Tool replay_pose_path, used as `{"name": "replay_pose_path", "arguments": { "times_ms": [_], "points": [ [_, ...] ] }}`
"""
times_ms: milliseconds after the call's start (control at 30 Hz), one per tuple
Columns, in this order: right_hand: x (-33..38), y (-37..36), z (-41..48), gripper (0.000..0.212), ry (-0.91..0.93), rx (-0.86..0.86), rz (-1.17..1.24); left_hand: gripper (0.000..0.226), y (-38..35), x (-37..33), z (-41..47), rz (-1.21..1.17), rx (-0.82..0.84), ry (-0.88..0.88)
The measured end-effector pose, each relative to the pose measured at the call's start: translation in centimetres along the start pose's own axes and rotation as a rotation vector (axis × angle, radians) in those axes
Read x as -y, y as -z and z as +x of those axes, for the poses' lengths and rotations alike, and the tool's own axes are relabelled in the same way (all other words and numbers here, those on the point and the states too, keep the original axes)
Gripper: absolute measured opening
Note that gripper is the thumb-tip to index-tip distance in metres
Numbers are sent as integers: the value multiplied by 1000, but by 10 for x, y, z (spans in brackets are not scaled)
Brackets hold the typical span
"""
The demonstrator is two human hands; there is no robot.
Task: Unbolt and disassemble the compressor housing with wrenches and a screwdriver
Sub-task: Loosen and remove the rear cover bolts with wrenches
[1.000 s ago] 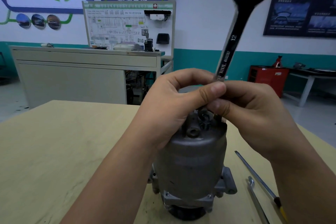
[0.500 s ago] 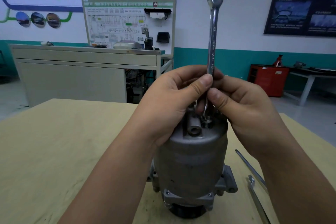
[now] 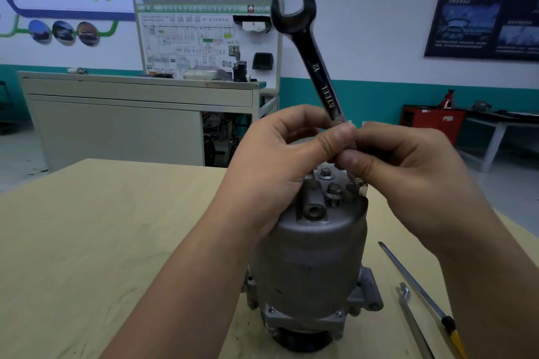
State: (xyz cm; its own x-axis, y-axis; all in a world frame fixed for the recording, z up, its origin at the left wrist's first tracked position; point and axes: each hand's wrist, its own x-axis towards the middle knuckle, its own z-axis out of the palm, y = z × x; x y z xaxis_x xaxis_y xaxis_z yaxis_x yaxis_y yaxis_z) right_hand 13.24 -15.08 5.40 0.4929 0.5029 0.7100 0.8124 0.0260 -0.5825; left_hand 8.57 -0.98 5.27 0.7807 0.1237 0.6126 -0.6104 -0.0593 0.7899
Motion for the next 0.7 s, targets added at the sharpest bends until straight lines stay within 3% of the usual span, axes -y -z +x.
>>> {"name": "replay_pose_path", "arguments": {
  "times_ms": [67,133,267,533,700],
  "points": [
    [0,1,1,14,-5,-75,16,14,2,-5,-1,99,10,15],
    [-1,4,1,15,-22,-154,55,14,9,-13,-3,376,72,21],
    [-3,8,1,15,-64,-196,80,17,15,-30,-10,708,414,122],
    [-2,5,1,13,-67,-148,155,24,2,-41,-5,871,285,163],
    [-2,7,0,8,-76,-153,170,10,-3,-45,1,1003,294,173]
  ]
}}
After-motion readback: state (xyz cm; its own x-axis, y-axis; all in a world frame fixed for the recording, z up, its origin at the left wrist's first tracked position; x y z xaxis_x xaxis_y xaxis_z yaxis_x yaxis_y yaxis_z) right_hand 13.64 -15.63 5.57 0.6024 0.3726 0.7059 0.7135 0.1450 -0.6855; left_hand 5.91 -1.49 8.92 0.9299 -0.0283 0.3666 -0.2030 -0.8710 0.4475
